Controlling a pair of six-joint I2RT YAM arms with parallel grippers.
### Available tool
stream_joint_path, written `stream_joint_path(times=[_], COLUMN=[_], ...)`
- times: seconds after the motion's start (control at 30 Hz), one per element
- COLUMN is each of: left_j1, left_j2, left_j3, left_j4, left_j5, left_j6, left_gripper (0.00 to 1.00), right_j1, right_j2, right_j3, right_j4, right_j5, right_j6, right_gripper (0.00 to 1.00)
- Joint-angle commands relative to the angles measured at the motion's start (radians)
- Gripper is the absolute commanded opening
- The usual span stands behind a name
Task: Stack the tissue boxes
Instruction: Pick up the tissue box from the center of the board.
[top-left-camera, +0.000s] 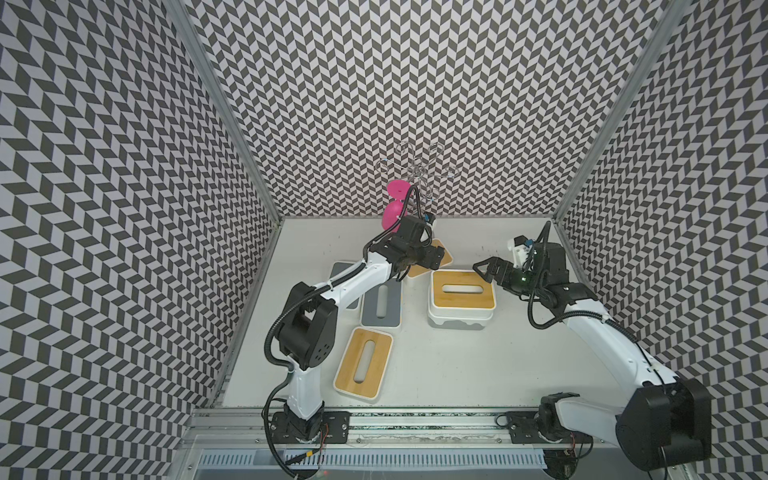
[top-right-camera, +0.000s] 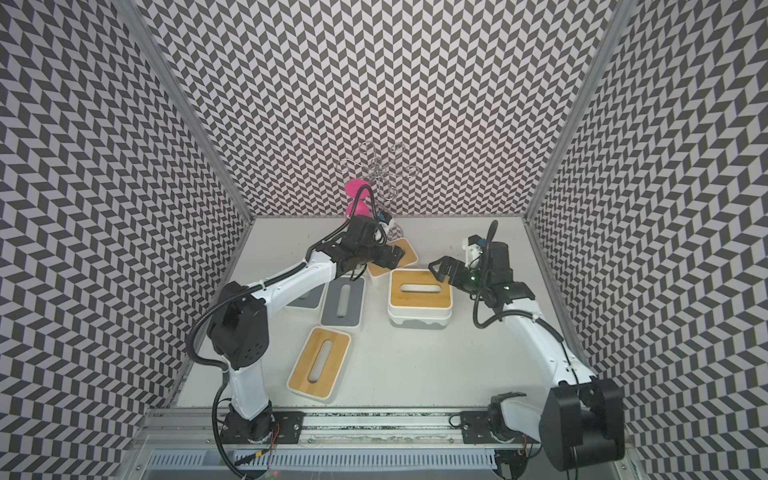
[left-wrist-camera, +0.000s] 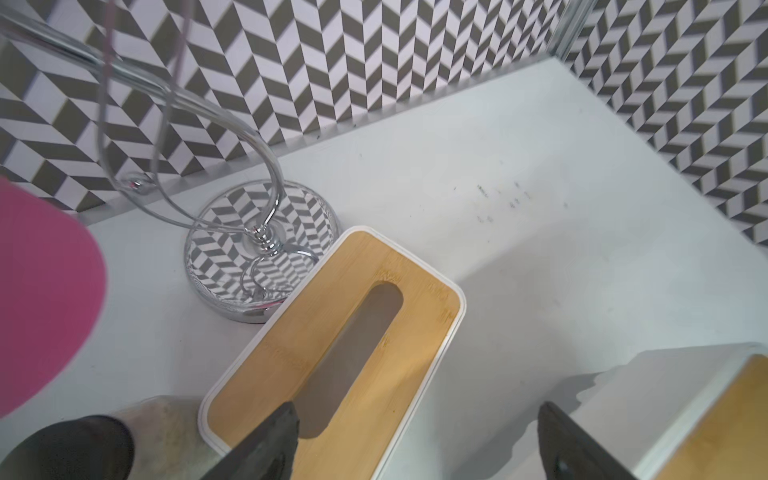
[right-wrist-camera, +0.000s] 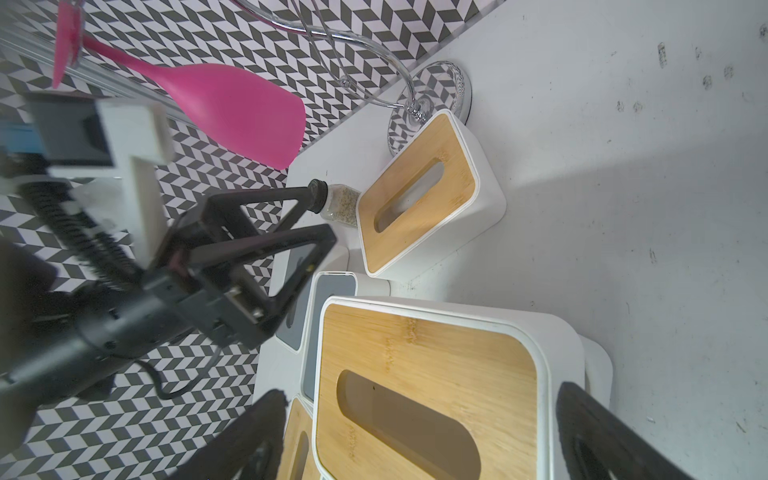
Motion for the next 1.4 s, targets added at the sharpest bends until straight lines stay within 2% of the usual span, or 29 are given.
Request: stream_joint_path(times=[0.0,0.27,0.53,0.83,1.03,1.37], left_j1=[-0.008,-0.017,-0.001,0.023,0.024,0.021], left_j2=[0.042,0.167,0.161,0.239,0.256,0.238], left_j3=[0.053,0.148,0.18,0.293,0.285,0.208], left_j4=[-0.084,-0.171,-0.156,-0.227,-0.225,-0.19], left_j5=[-0.001,0.003,-0.015,-0.004,0.036,0.073], left_j6=[0.105,0.179,0.178,0.239,0.273,0.292], left_gripper=[0.89,0.87,0.85,0.84,0.83,0.76], right_j1=[0.001,-0.005,-0.005,-0.006,-0.005,-0.005], right_j2=[-0.023,-0.02,-0.016,-0.02,-0.045,-0.065], right_j3=[0.018,0.01,-0.003,-0.046,-0.081,-0.088], right_j4=[0.03,0.046,0.057,0.057,0.041,0.026], right_j5=[0.013,0.0,-0.011,-0.046,-0.093,-0.062], right_j6=[-0.008,-0.005,0.002,0.015,0.027,0.023], right_gripper=[0.99,0.99,0.99,0.99,0.99,0.99])
